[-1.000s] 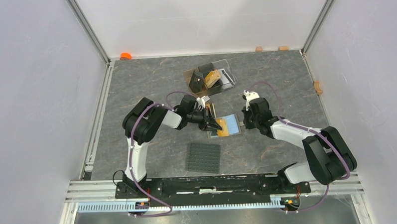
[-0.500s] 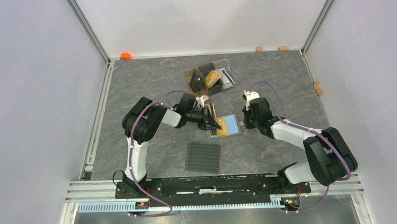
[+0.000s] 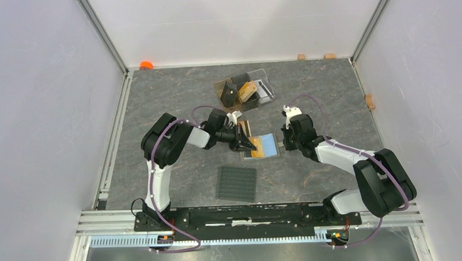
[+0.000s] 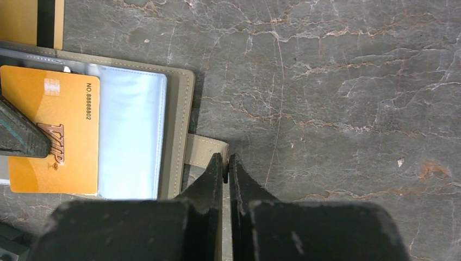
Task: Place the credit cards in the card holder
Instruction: Insert the credit card into the card holder.
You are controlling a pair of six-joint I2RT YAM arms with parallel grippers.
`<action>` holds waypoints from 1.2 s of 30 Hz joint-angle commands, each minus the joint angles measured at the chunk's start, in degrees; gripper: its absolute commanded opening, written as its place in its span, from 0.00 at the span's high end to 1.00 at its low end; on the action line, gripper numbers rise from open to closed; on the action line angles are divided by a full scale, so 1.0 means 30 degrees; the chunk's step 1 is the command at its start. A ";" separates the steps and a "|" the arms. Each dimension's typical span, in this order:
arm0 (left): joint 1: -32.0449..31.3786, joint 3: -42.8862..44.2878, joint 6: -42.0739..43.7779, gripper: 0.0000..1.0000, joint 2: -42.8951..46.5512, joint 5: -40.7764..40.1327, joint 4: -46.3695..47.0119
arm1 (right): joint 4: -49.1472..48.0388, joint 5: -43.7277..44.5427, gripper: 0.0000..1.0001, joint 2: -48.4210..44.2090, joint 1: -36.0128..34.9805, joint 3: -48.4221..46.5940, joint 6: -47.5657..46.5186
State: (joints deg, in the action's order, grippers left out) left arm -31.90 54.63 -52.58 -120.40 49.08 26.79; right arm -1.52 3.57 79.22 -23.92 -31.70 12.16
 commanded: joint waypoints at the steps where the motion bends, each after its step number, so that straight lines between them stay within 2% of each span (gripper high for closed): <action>1: 0.0028 -0.0093 0.1468 0.98 -0.1165 -0.2595 -0.2191 | -0.0058 0.0200 1.00 -0.0589 -0.0095 -0.0301 0.0140; 10: -0.0435 0.0447 0.0305 0.98 -0.1889 -0.2095 -0.0816 | -0.0138 0.0069 1.00 -0.0428 -0.0199 -0.0294 0.0149; 25: -0.1179 0.0993 -0.0464 0.96 -0.2088 -0.2201 -0.0617 | -0.0201 0.0083 1.00 -0.0499 -0.0260 -0.0213 0.0202; 36: -0.1173 0.1414 0.3022 0.62 0.1146 -0.4496 -0.5197 | 0.0324 0.1502 1.00 -0.1471 -0.0264 -0.0038 0.0249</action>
State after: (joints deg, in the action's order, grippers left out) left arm -35.24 58.52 -53.01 -119.83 43.77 21.78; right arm -0.89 4.95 77.03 -24.47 -31.70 12.38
